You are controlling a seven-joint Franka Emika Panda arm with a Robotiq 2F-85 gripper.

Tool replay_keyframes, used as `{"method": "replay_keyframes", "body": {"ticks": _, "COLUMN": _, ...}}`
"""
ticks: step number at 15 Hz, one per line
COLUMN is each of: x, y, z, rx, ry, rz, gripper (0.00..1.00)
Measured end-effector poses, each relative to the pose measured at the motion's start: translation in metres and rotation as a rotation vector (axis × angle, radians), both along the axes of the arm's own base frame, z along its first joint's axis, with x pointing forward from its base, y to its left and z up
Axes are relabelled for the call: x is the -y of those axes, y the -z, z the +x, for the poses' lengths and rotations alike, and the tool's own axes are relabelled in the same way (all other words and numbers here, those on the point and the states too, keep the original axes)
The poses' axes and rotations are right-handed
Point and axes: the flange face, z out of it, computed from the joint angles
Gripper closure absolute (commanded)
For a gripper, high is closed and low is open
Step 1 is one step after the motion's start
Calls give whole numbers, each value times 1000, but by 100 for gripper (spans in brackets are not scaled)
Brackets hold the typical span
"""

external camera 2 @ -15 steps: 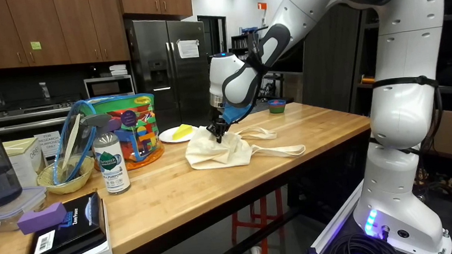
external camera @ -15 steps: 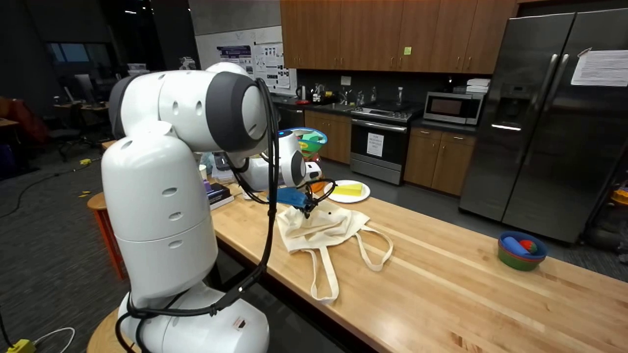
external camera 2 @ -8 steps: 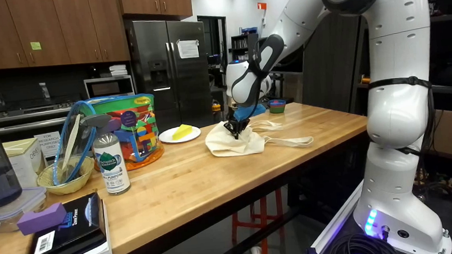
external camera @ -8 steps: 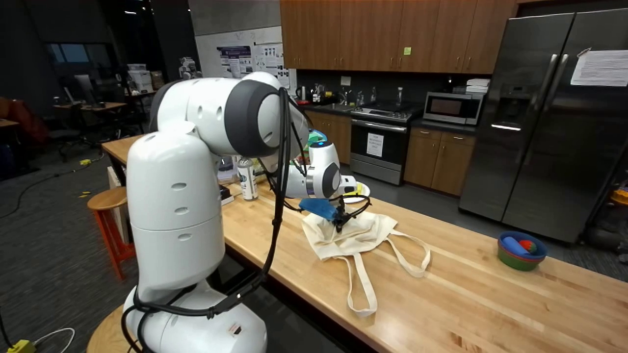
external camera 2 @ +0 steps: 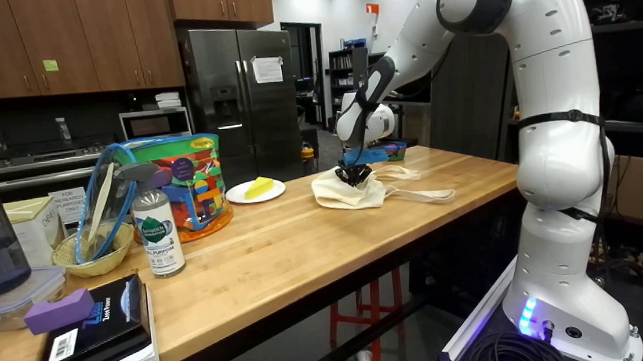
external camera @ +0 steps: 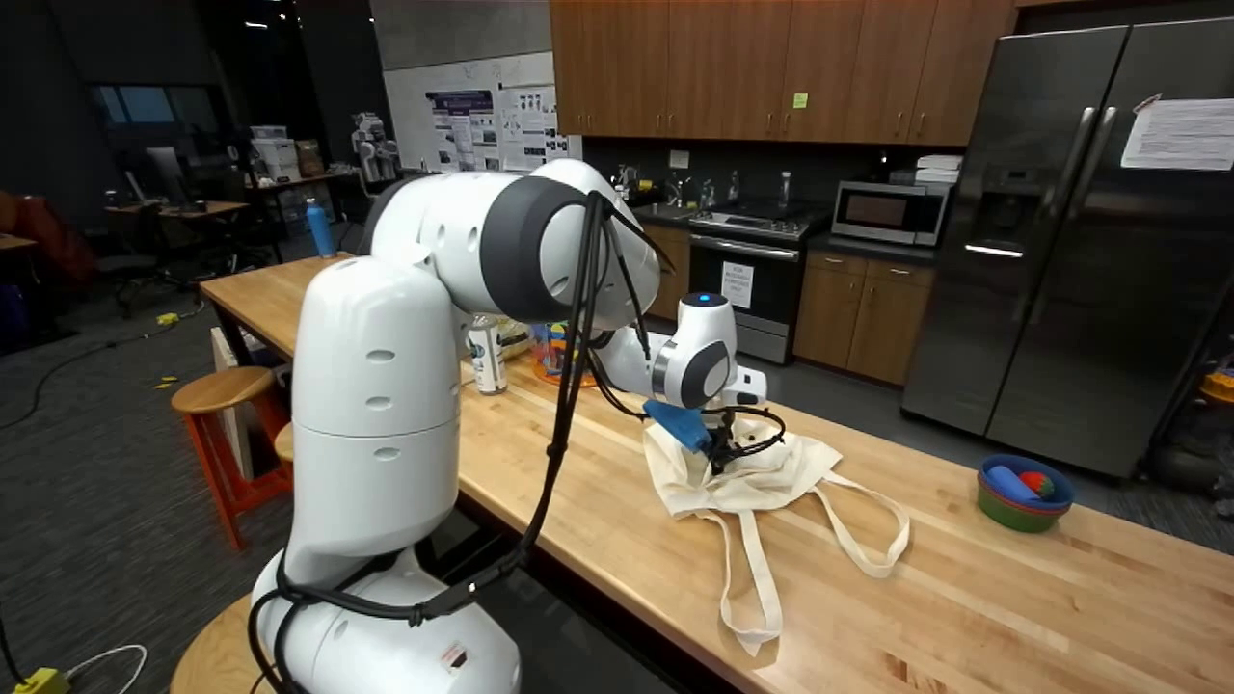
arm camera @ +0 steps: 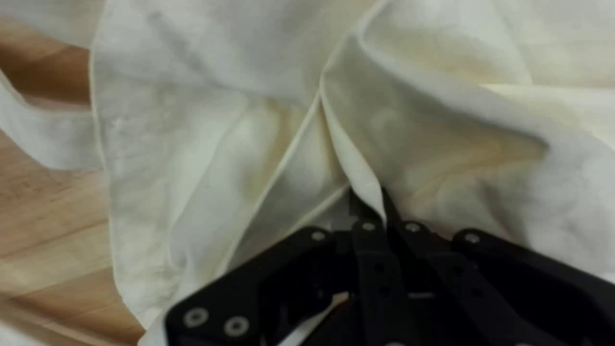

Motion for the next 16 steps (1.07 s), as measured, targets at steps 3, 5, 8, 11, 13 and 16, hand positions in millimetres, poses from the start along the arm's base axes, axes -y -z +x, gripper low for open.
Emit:
{"method": "replay_keyframes", "body": {"ticks": 3, "x": 27, "y": 0, "z": 6, "rx": 14, "ry": 82, "rz": 23, "gripper": 99}}
{"method": "replay_keyframes", "body": {"ticks": 5, "x": 44, "y": 2, "z": 7, "rx": 20, "ry": 129, "rz": 30, "gripper": 99}}
{"method": "replay_keyframes", "body": {"ticks": 8, "x": 66, "y": 4, "z": 5, "rx": 44, "ry": 205, "rz": 30, "gripper": 99}}
{"method": "replay_keyframes", "body": {"ticks": 11, "x": 83, "y": 5, "z": 1, "rx": 61, "ry": 273, "rz": 24, "gripper": 99}}
{"method": "replay_keyframes", "body": {"ticks": 13, "x": 88, "y": 5, "z": -1, "rx": 64, "ry": 296, "rz": 23, "gripper": 99}}
{"method": "replay_keyframes", "body": {"ticks": 16, "x": 88, "y": 6, "z": -2, "rx": 63, "ry": 299, "rz": 23, "gripper": 99}}
